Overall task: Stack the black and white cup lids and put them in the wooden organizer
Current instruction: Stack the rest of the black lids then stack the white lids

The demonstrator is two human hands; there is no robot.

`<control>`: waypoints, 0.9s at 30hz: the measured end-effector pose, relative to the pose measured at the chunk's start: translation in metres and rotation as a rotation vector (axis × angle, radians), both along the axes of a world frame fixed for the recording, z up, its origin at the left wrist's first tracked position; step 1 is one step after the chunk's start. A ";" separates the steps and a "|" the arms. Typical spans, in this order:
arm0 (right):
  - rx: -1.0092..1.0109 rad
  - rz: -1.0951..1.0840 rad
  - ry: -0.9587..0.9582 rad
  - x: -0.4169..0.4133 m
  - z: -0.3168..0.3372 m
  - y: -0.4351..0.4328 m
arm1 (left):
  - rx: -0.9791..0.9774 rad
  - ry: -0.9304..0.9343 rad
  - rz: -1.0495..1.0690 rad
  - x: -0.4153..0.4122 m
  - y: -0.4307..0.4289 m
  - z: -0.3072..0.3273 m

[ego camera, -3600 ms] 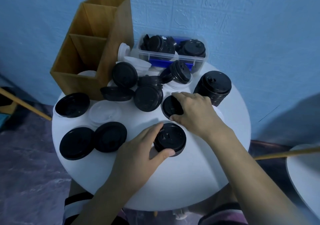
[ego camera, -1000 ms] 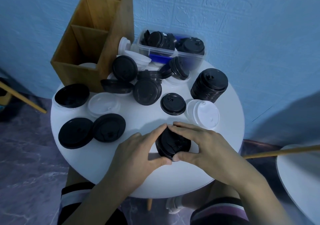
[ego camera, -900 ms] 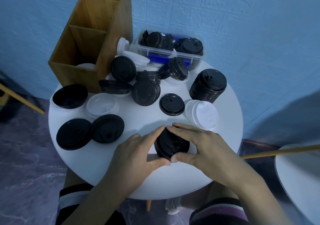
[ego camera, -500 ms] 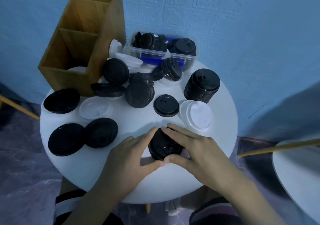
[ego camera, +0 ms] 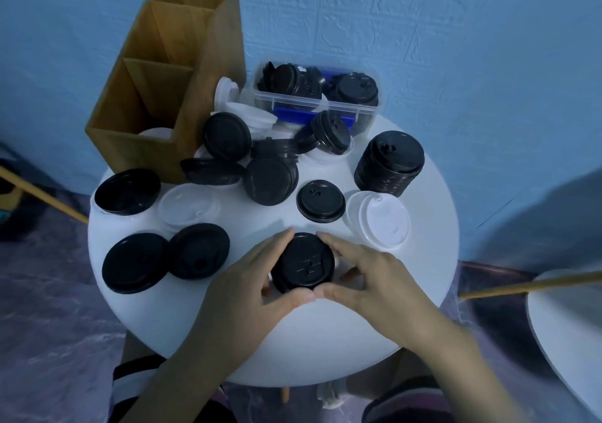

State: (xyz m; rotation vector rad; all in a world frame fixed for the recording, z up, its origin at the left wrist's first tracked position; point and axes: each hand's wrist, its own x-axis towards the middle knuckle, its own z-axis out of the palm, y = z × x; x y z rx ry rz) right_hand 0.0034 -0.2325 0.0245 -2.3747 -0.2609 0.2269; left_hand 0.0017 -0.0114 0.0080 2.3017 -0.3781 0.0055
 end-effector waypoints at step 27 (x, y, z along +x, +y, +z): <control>0.056 -0.048 -0.070 0.003 0.005 -0.008 | 0.176 0.007 -0.090 0.008 0.000 0.004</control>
